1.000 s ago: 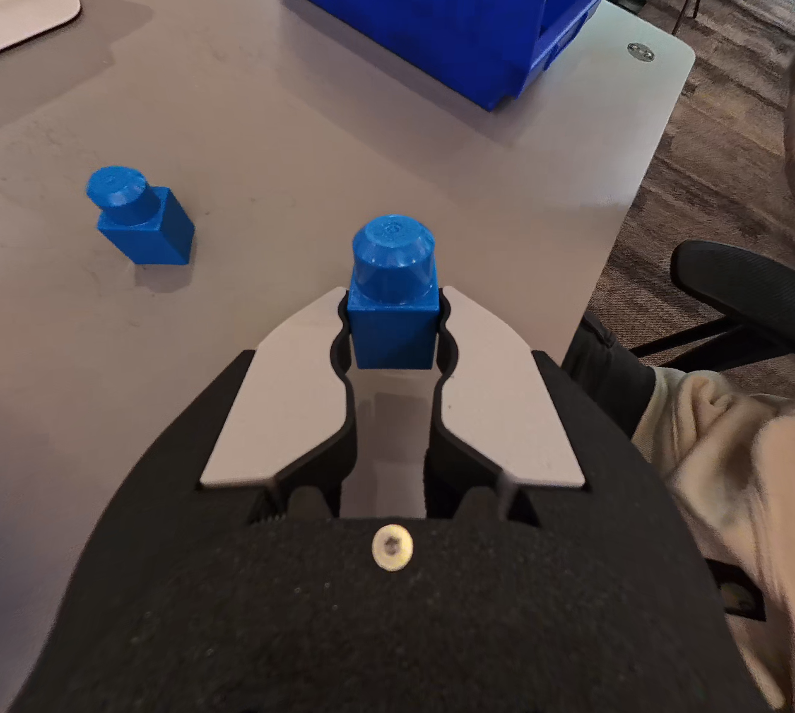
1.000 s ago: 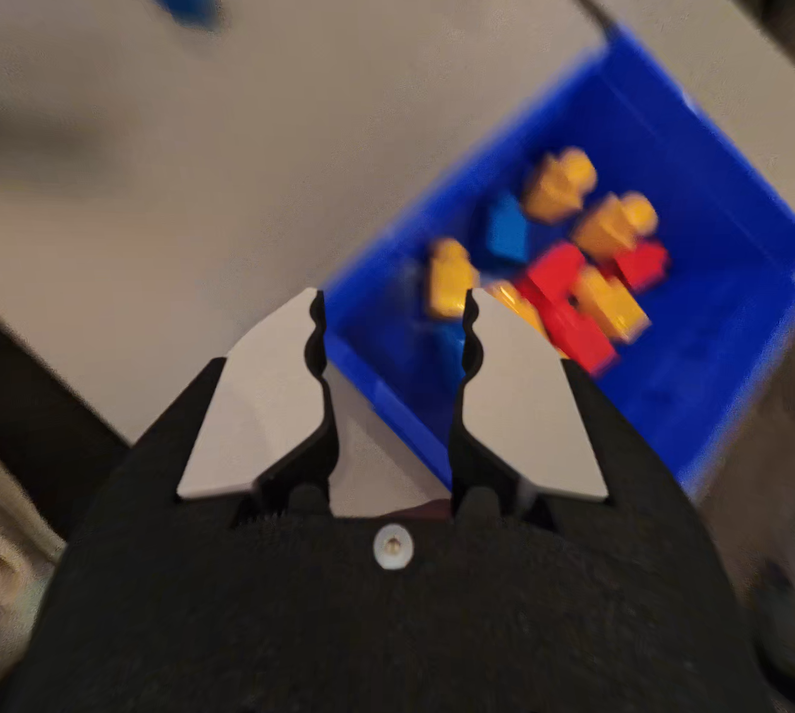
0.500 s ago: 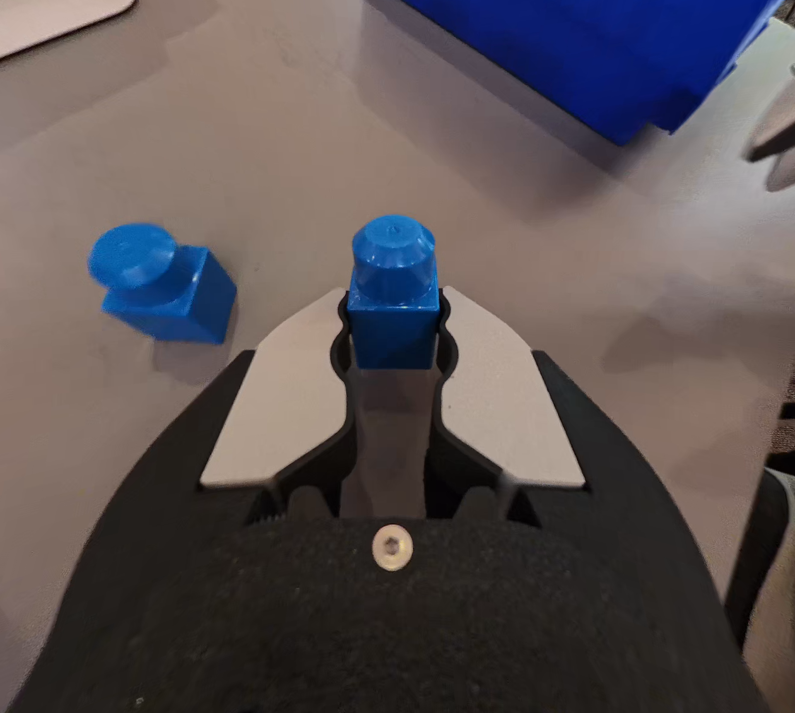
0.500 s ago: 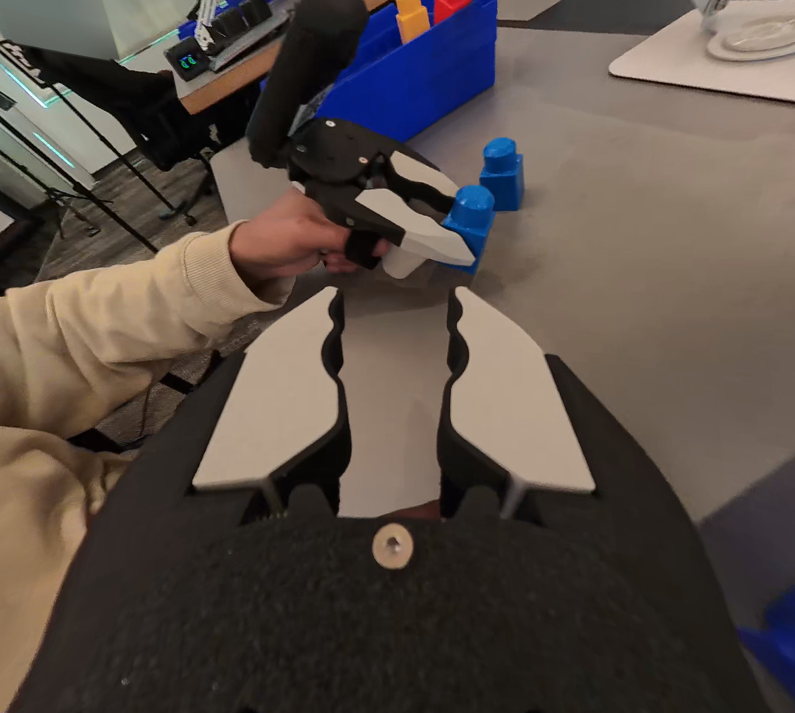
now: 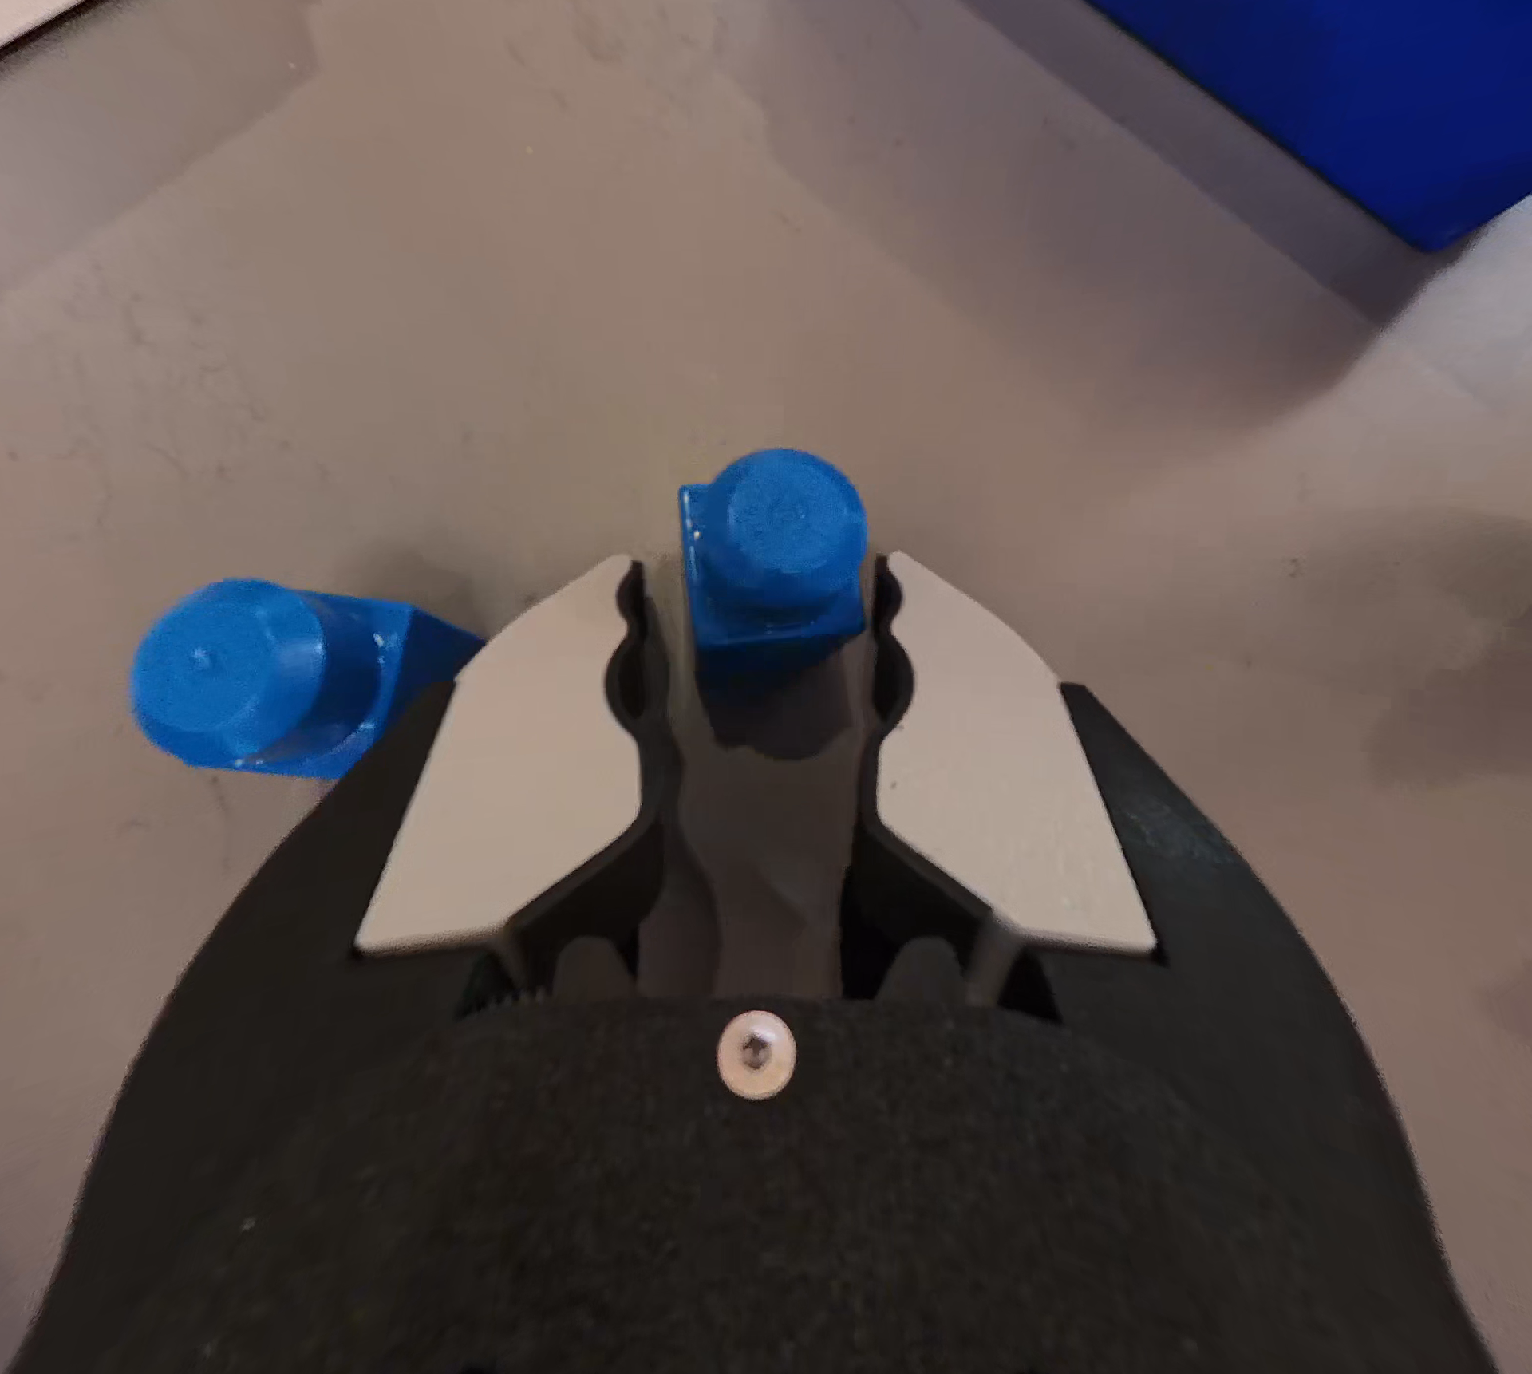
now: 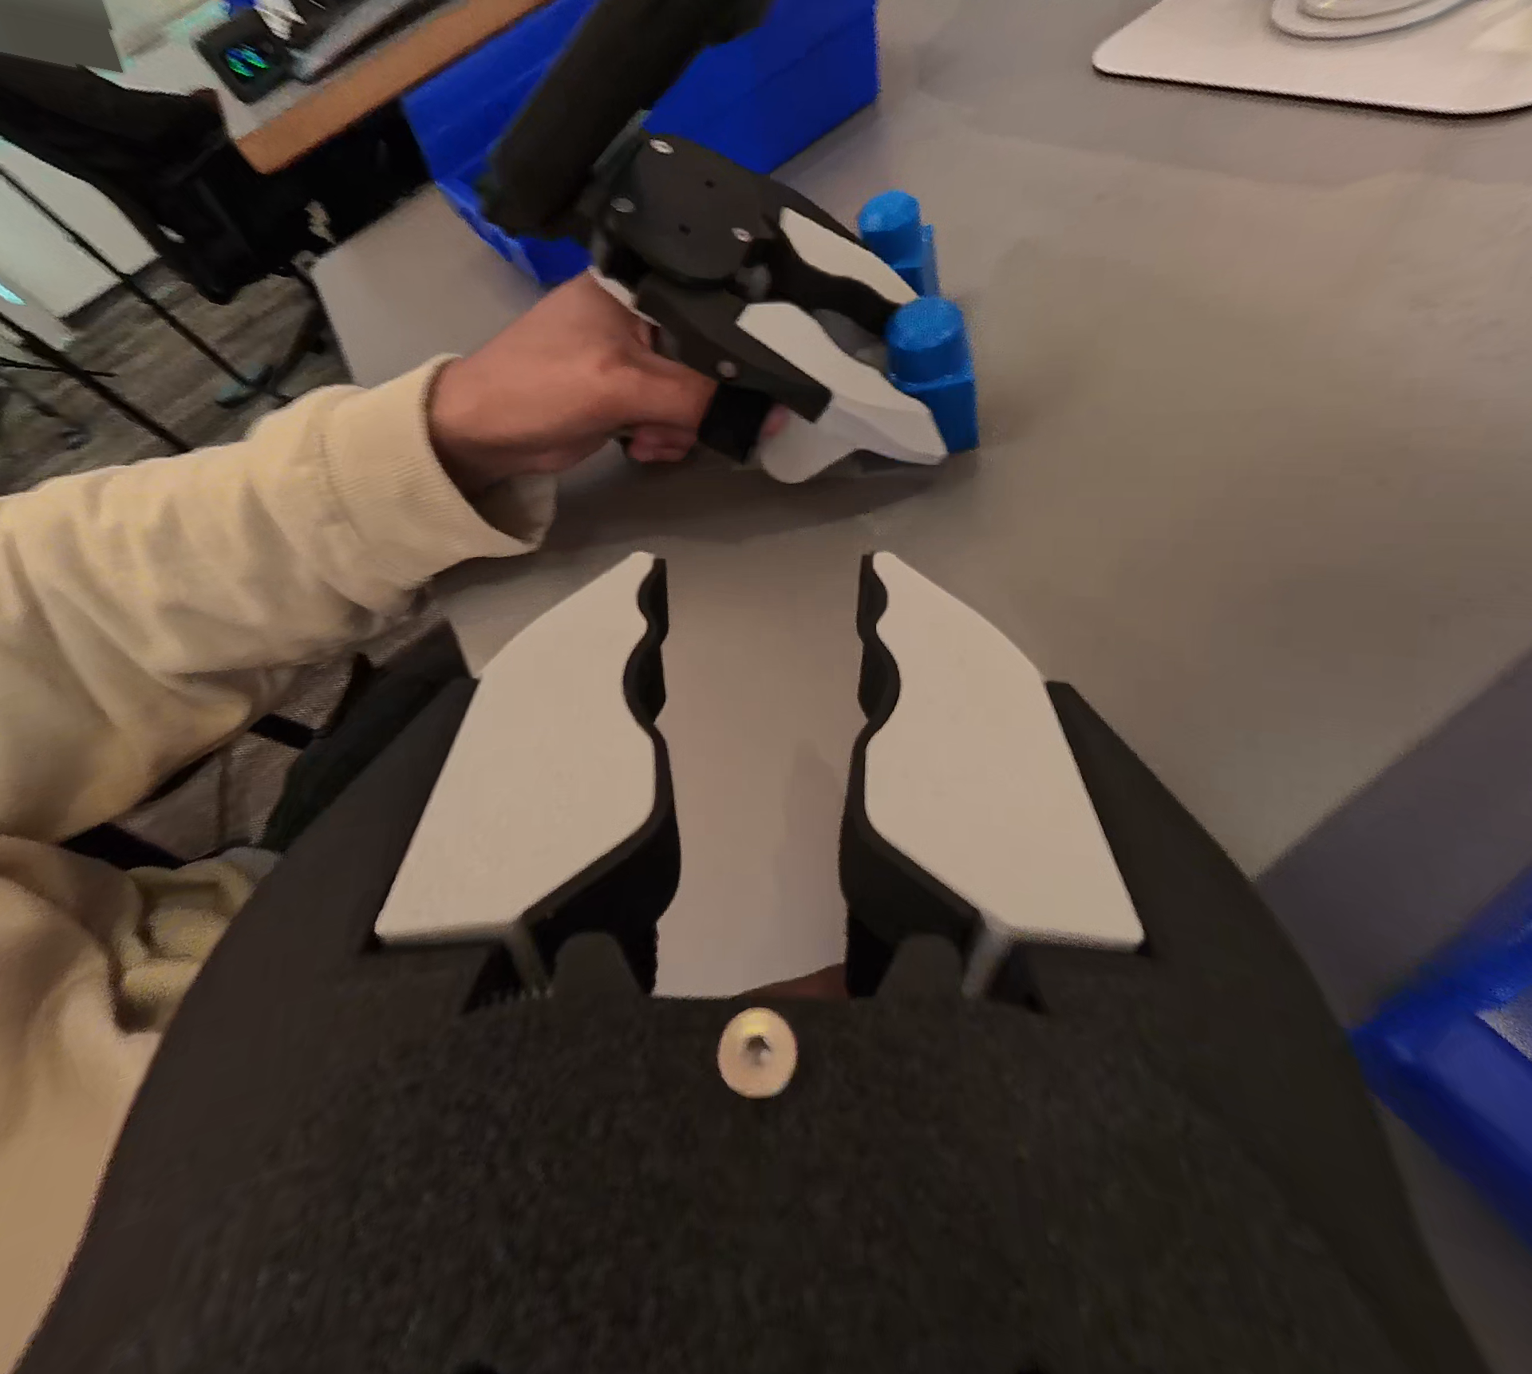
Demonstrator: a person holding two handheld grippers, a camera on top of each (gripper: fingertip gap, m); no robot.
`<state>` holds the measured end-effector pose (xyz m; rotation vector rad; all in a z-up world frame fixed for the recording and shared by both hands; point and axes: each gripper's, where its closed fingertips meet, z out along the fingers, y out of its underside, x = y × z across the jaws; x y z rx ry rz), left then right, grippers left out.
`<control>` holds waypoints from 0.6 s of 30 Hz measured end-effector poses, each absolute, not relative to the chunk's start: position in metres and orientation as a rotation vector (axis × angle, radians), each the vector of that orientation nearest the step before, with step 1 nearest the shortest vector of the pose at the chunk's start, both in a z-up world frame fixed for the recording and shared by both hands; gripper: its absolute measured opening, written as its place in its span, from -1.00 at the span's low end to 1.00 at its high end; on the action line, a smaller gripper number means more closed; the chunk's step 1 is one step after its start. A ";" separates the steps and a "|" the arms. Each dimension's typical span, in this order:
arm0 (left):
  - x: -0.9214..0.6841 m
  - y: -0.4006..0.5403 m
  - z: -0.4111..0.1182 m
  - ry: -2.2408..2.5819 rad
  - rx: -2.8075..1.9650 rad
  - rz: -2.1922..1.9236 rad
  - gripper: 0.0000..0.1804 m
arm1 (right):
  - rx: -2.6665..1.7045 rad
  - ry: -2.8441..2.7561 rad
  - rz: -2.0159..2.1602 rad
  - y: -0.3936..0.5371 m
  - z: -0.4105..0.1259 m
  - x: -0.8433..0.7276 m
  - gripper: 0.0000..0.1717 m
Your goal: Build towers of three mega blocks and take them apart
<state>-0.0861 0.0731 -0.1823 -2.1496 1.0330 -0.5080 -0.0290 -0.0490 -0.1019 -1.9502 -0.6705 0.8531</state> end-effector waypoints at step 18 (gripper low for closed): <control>-0.193 -0.070 -0.160 1.024 -2.063 -0.587 -0.34 | -2.602 -1.229 -0.055 0.070 -0.169 -0.090 -0.35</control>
